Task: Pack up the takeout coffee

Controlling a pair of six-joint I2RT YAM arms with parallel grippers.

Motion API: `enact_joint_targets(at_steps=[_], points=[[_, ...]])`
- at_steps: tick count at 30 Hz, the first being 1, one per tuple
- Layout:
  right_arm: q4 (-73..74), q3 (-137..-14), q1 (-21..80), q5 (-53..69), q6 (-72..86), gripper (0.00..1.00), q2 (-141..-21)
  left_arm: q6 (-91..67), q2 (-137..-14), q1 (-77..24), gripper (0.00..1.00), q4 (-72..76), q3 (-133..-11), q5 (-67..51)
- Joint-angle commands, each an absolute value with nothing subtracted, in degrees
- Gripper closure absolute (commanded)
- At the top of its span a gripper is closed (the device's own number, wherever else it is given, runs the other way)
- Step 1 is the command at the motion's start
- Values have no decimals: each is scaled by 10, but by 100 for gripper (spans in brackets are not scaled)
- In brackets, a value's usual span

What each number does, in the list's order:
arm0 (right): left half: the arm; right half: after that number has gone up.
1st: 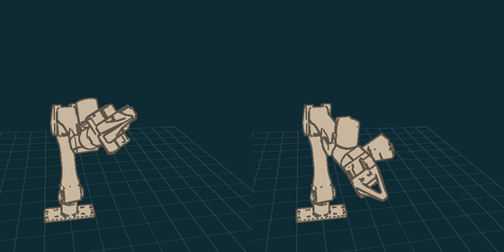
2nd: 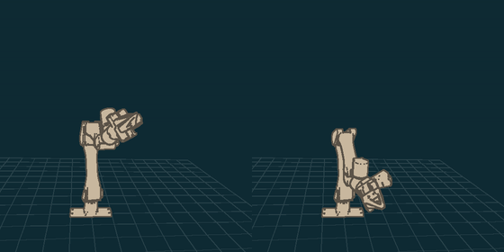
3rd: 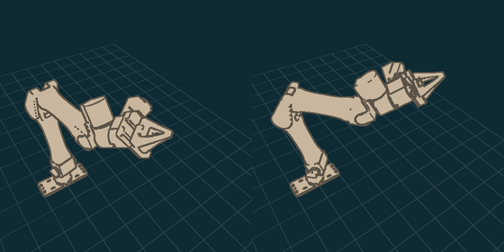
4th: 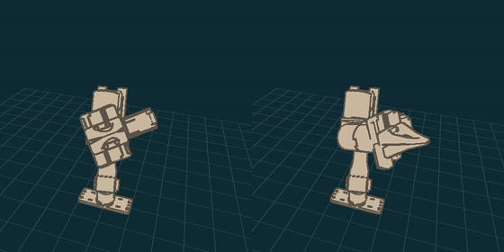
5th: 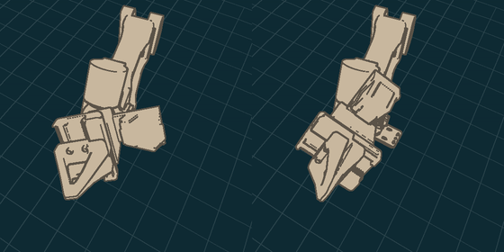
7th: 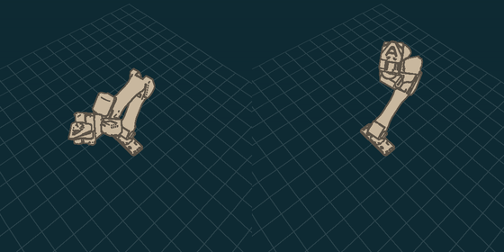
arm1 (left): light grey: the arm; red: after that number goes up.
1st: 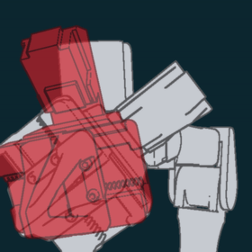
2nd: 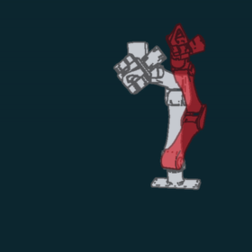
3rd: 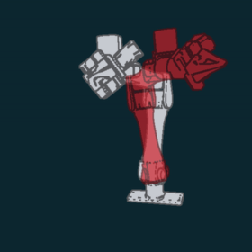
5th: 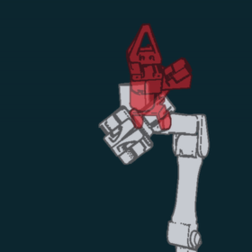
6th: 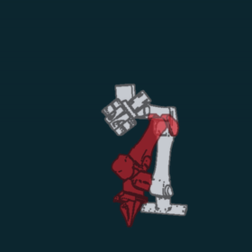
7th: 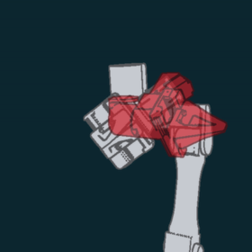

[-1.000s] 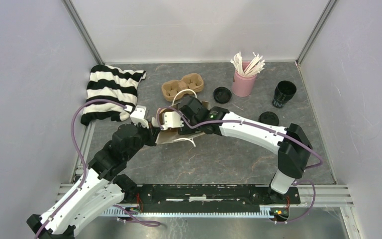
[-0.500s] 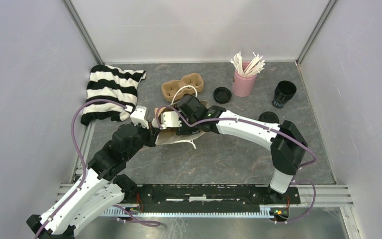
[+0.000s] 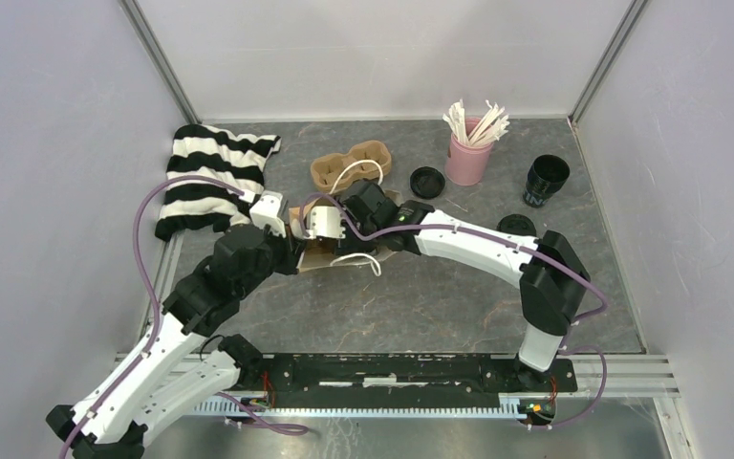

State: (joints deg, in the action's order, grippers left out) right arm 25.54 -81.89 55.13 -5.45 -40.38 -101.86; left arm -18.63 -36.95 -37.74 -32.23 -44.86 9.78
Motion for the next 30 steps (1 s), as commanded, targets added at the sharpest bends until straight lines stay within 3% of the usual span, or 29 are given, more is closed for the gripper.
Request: enact_joint_targets(at_steps=[1,18,30], points=[[277,-807,547,-30,-319,68,-985,-213,-387,-381,98,-342,-521,58],[398,-752,552,23,-166,66,-937,-348,-545,-379,98,-543,-718,61],[437,-761,550,-23,-190,65,-1037,-357,-606,-375,98,-624,-754,168]])
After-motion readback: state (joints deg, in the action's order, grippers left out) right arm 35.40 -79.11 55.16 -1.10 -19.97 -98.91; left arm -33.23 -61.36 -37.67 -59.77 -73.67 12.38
